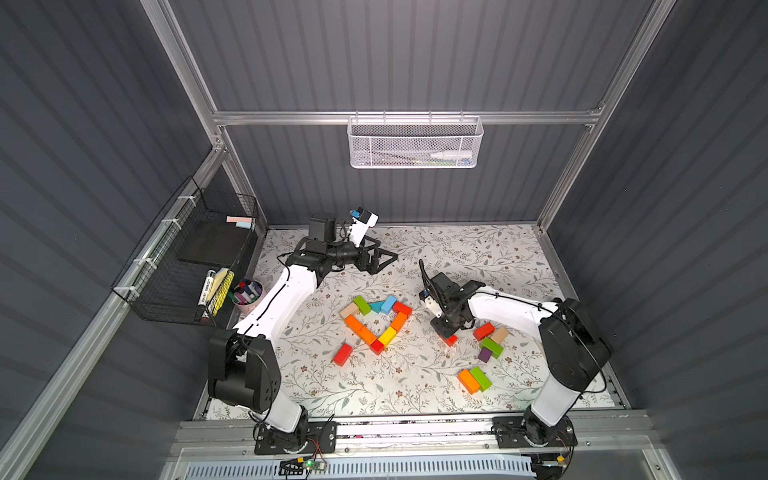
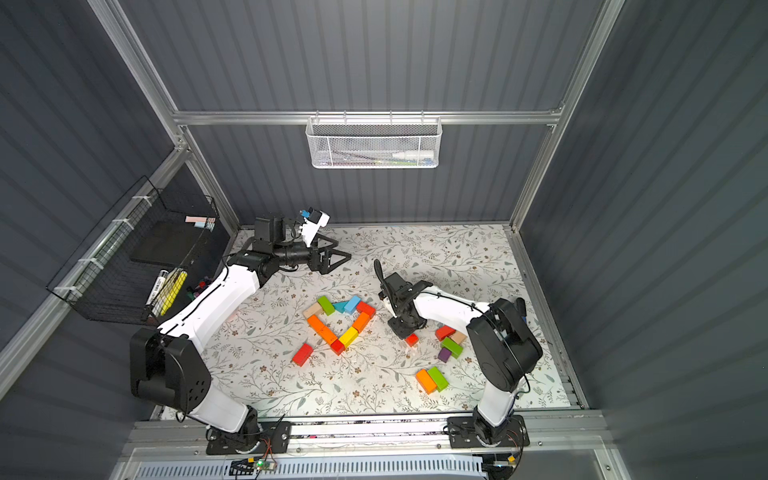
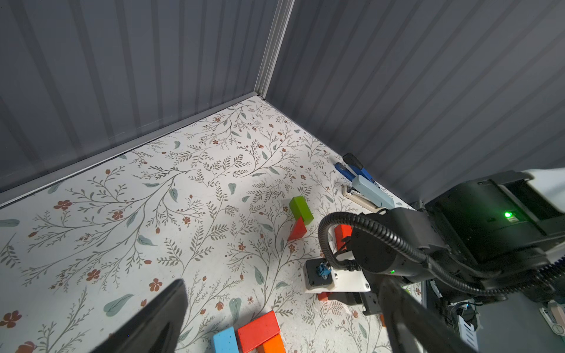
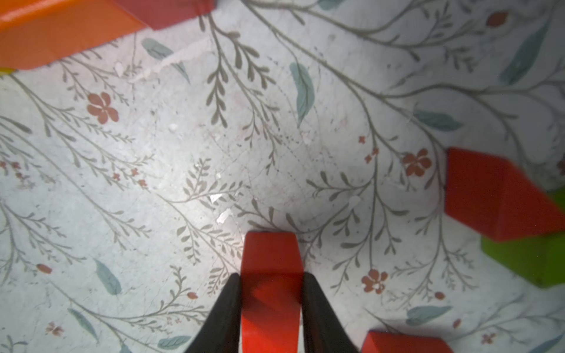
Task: Assemble a heart with building blocks
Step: Move the building block to the center of the board.
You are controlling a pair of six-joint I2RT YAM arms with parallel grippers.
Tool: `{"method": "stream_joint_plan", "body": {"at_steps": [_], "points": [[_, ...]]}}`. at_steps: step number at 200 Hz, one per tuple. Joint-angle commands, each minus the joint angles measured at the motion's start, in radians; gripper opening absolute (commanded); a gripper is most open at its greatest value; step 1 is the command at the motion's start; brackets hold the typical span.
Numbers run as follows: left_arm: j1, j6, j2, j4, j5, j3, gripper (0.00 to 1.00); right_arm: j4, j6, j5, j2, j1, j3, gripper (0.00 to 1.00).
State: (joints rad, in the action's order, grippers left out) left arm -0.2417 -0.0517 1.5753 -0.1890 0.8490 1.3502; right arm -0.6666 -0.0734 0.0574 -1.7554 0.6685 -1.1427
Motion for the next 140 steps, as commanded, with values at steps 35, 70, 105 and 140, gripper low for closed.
{"method": "stream_joint_plan", "body": {"at_steps": [35, 70, 105, 140], "points": [[-0.007, 0.018, -0.02, -0.016, 0.003, 0.017, 0.99, 0.003, -0.075, 0.018, -0.056, 0.001, -0.091, 0.23], [-0.007, 0.017, -0.019, -0.016, 0.006, 0.017, 0.99, -0.036, -0.104, -0.001, -0.091, -0.016, -0.168, 0.24], [-0.007, 0.019, -0.021, -0.018, 0.002, 0.017, 0.99, -0.038, -0.112, -0.027, -0.042, -0.02, -0.127, 0.45], [-0.007, 0.018, -0.018, -0.017, 0.008, 0.019, 0.99, -0.065, -0.106, -0.057, -0.039, -0.032, -0.079, 0.51]]}}
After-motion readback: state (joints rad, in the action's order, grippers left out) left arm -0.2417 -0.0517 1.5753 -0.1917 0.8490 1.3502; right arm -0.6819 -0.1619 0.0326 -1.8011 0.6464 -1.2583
